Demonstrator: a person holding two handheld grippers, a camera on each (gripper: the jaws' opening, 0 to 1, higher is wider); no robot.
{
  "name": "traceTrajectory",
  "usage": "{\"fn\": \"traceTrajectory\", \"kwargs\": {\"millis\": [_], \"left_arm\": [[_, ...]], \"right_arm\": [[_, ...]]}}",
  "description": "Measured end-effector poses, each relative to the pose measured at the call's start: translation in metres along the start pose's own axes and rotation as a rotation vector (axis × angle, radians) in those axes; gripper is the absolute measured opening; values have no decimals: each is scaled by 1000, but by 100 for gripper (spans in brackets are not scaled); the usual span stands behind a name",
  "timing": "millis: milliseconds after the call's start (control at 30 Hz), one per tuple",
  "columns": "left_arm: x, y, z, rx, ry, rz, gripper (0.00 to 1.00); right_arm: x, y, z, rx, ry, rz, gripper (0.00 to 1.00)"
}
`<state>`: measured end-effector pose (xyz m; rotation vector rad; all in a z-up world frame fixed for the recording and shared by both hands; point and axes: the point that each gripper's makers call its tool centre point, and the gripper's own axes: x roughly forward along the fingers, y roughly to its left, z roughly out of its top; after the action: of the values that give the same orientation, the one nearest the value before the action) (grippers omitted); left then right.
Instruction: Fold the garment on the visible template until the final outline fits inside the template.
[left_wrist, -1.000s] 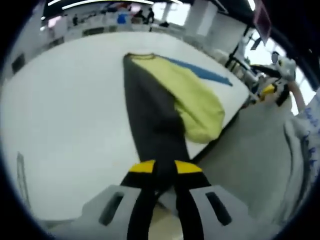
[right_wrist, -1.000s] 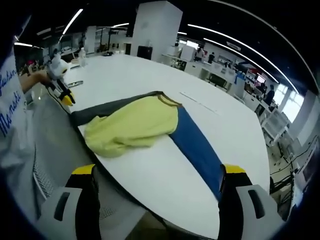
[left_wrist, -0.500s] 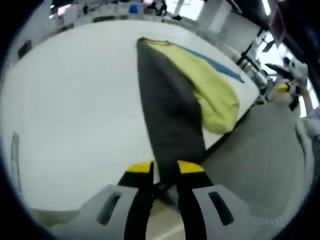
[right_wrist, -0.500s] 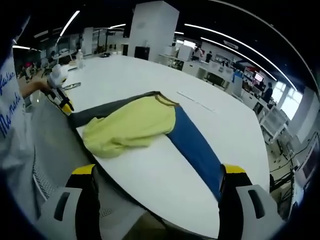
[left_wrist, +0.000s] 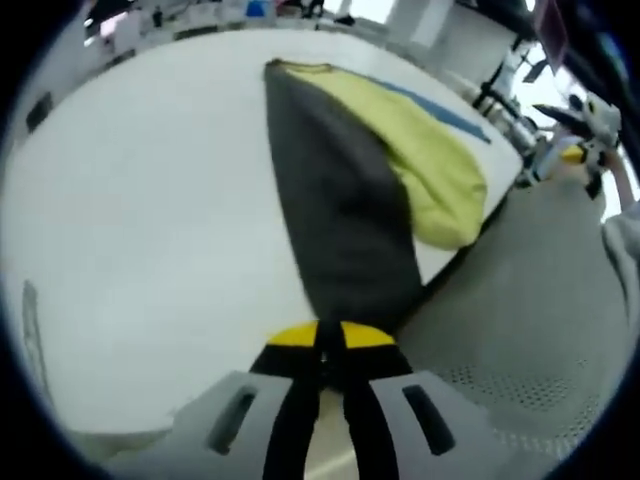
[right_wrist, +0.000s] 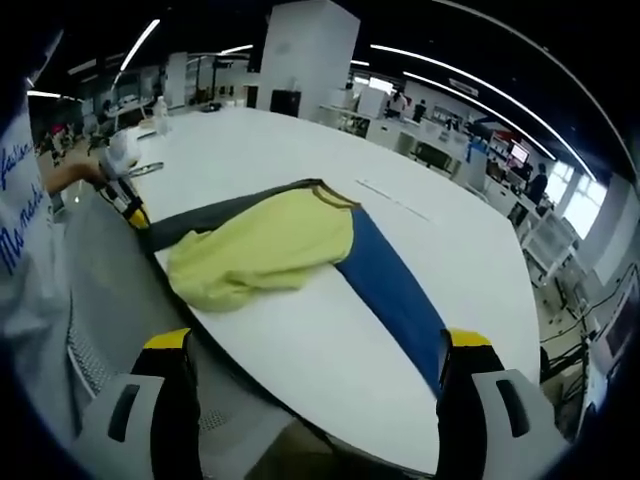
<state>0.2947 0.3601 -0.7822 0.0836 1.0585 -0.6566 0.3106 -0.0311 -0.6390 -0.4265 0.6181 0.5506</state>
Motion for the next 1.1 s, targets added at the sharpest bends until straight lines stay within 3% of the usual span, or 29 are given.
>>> {"fn": "traceTrajectory", "kwargs": {"millis": [300,633,900,1100], "left_arm": [[-1,2,0,-21,21,-8,0],[-2,14,3,54,56,37,0],[-21,38,18,66,18,82,0],[-37,60,42,22,-87,123,0]], "right_arm": [[3,1,-1,0,7,-4,100],[7,8,0,29,-5,-6,100],[6,5,0,53,-21,-33,100],[6,7,1,58,-27,-32,100]]}}
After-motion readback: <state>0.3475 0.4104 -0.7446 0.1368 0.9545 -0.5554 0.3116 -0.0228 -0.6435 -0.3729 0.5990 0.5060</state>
